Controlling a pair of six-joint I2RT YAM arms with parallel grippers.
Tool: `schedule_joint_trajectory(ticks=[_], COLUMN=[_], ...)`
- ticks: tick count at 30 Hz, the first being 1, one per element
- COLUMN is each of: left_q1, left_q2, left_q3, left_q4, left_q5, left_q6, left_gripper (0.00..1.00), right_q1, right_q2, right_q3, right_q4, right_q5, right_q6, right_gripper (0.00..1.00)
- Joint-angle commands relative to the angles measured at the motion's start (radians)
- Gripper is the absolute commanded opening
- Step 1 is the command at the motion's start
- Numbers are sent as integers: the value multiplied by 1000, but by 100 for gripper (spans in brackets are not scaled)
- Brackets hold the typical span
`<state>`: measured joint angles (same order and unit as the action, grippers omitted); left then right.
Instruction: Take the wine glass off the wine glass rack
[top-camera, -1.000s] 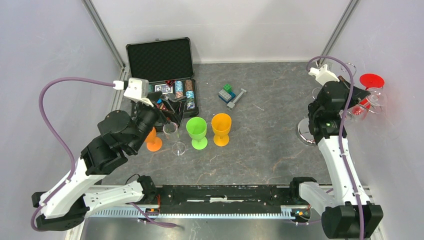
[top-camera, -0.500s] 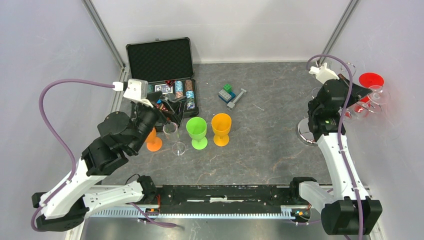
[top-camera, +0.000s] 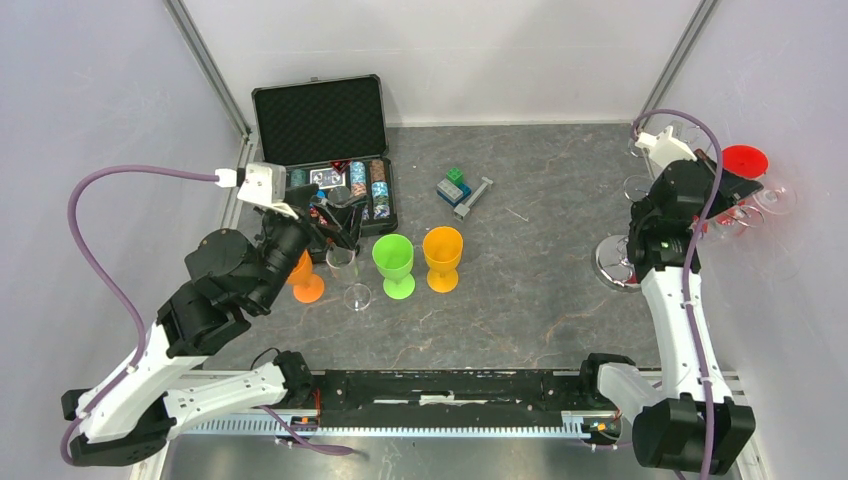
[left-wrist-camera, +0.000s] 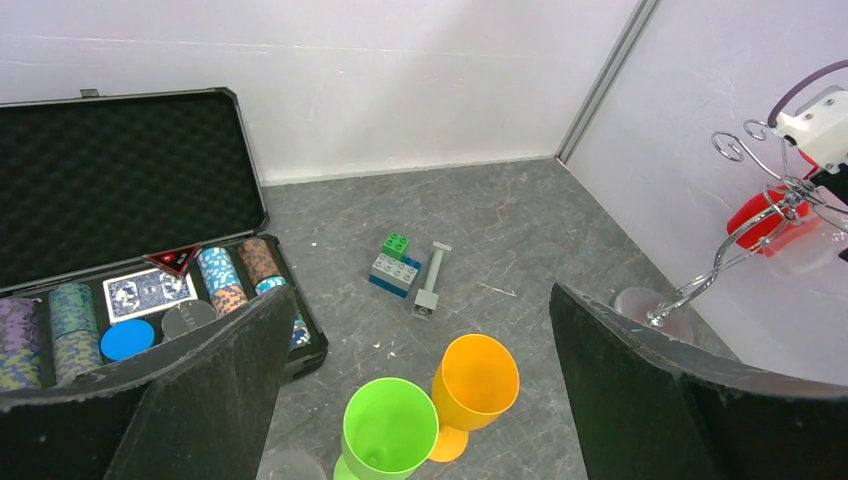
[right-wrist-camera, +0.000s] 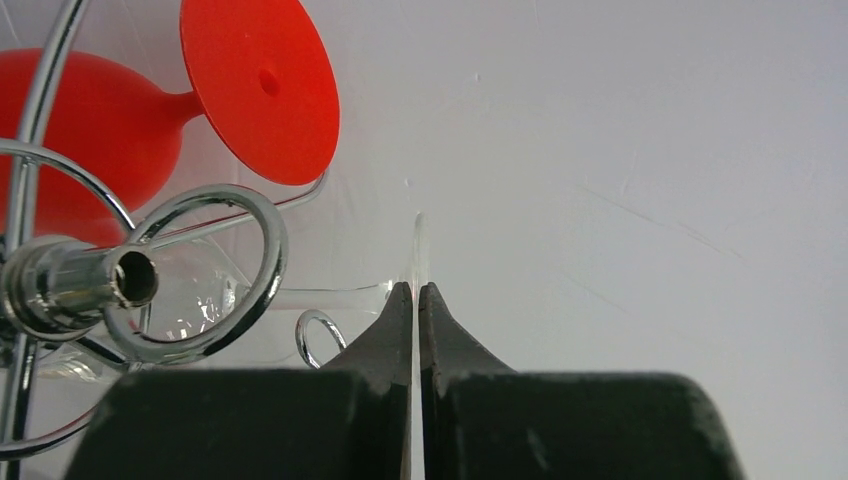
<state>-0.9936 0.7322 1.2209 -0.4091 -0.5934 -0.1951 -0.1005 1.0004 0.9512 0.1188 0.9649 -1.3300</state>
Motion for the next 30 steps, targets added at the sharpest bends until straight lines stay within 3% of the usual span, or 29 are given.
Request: schedule_joint_trajectory(ticks=[1,15,22,30], left_q1=[0,0,0,0], left_q2=[-5,-13,-34,-48], left_q3=[-3,-9,-17,-14], left_q4=[46,42,33,-7], left_q5=[-6,10,43,82], left_q6=[39,45,43,15], left_gripper=[100,100,100,100], right_q1=[-25,-44,-44,-42], right_q2=[-22,-68,-162,-217], right_q3=[27,41,-43,-36], right_q4=[37,-21,-55,-200], right_q5=[-31,39,47,60], right_q6=[20,62,62,139], right_gripper=[0,0,0,0])
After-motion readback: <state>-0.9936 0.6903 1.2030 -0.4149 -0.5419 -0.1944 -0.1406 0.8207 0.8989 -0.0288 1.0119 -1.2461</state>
